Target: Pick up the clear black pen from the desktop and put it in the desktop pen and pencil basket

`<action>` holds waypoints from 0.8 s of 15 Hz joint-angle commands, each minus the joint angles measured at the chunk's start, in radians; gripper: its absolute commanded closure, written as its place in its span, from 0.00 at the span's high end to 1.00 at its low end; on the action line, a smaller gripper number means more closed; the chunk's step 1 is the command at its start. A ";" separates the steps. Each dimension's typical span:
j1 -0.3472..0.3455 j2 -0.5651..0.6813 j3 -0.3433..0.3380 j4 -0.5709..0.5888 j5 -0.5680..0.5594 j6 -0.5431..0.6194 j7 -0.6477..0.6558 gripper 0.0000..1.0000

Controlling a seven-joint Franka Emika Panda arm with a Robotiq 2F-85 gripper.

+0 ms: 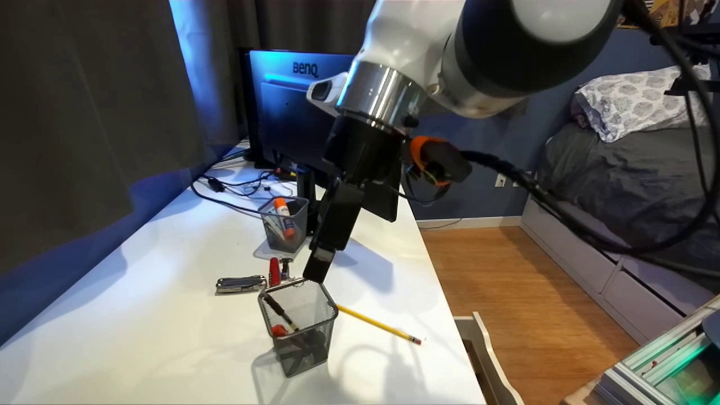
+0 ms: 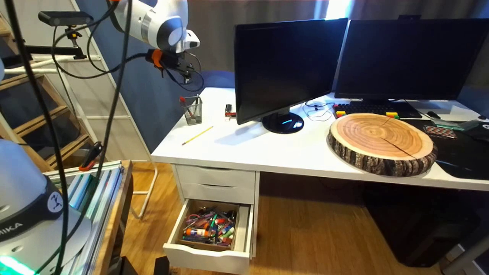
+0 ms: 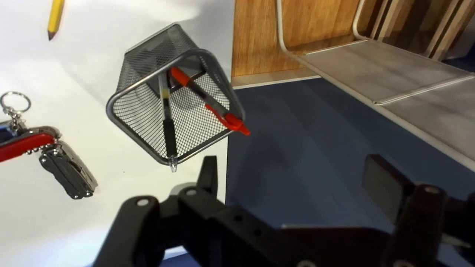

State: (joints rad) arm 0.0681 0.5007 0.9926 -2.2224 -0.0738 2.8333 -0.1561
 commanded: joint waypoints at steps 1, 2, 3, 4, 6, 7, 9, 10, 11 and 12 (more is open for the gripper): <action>-0.022 -0.191 0.060 -0.036 0.191 -0.130 0.117 1.00; -0.013 -0.231 0.058 -0.032 0.234 -0.167 0.146 1.00; -0.005 -0.278 0.055 -0.031 0.275 -0.205 0.176 1.00; 0.007 -0.323 0.043 -0.033 0.306 -0.239 0.204 1.00; 0.035 -0.405 0.010 -0.033 0.351 -0.313 0.266 1.00; 0.052 -0.451 -0.008 -0.037 0.362 -0.346 0.299 1.00; 0.091 -0.532 -0.051 -0.048 0.376 -0.400 0.373 1.00; 0.113 -0.569 -0.070 -0.054 0.381 -0.422 0.405 1.00; 0.136 -0.601 -0.090 -0.062 0.376 -0.435 0.438 1.00; 0.158 -0.636 -0.108 -0.077 0.374 -0.438 0.468 1.00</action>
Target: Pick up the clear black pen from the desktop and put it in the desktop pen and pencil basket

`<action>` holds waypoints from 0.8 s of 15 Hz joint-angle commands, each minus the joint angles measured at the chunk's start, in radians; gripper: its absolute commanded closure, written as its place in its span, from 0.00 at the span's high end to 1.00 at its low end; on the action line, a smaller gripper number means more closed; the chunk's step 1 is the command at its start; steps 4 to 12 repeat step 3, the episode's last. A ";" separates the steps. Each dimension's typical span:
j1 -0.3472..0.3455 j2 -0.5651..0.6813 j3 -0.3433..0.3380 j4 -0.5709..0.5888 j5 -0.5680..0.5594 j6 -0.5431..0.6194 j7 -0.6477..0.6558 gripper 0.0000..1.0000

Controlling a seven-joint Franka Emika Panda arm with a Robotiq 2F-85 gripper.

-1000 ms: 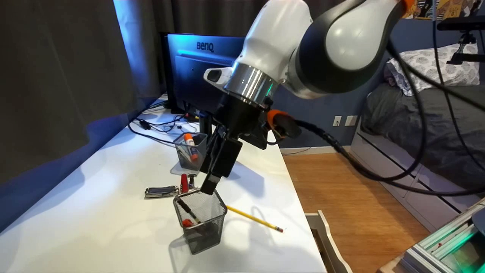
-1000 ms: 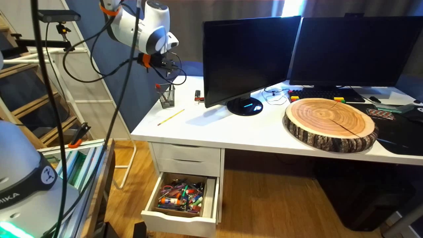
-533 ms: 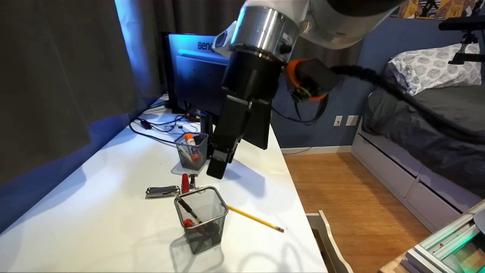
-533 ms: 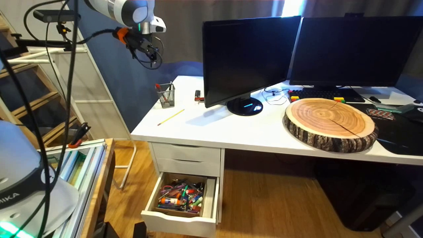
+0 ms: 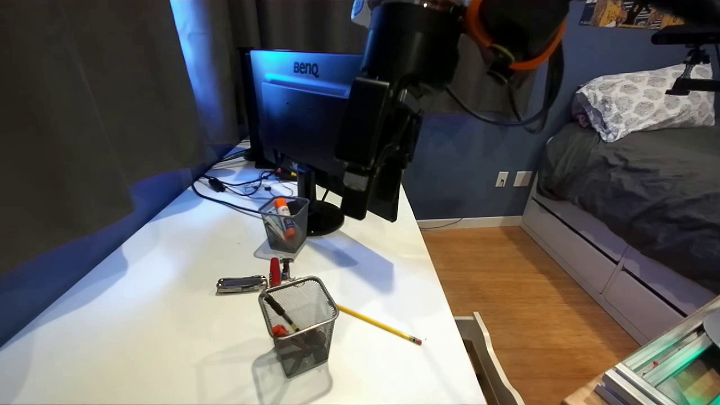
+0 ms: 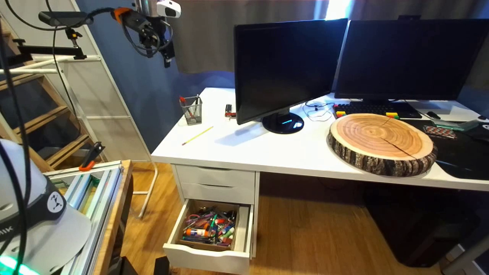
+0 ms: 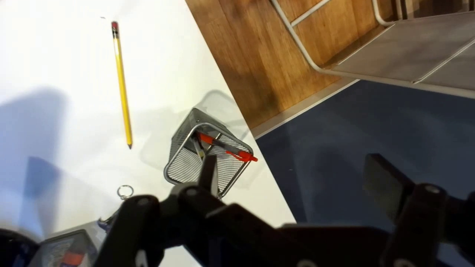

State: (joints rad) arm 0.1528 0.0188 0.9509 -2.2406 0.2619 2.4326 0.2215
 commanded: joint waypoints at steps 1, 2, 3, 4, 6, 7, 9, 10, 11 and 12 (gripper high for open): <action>0.089 -0.034 -0.086 -0.008 -0.004 -0.014 0.036 1.00; 0.103 -0.065 -0.095 -0.019 -0.007 -0.019 0.063 1.00; 0.111 -0.090 -0.099 -0.028 -0.008 -0.021 0.080 1.00; 0.111 -0.090 -0.099 -0.028 -0.008 -0.021 0.080 1.00; 0.111 -0.090 -0.099 -0.028 -0.008 -0.021 0.080 1.00; 0.111 -0.090 -0.099 -0.028 -0.008 -0.021 0.080 1.00; 0.111 -0.090 -0.099 -0.028 -0.008 -0.021 0.080 1.00; 0.111 -0.090 -0.099 -0.028 -0.008 -0.021 0.080 1.00; 0.111 -0.090 -0.099 -0.028 -0.008 -0.021 0.080 1.00; 0.111 -0.090 -0.099 -0.028 -0.008 -0.021 0.080 1.00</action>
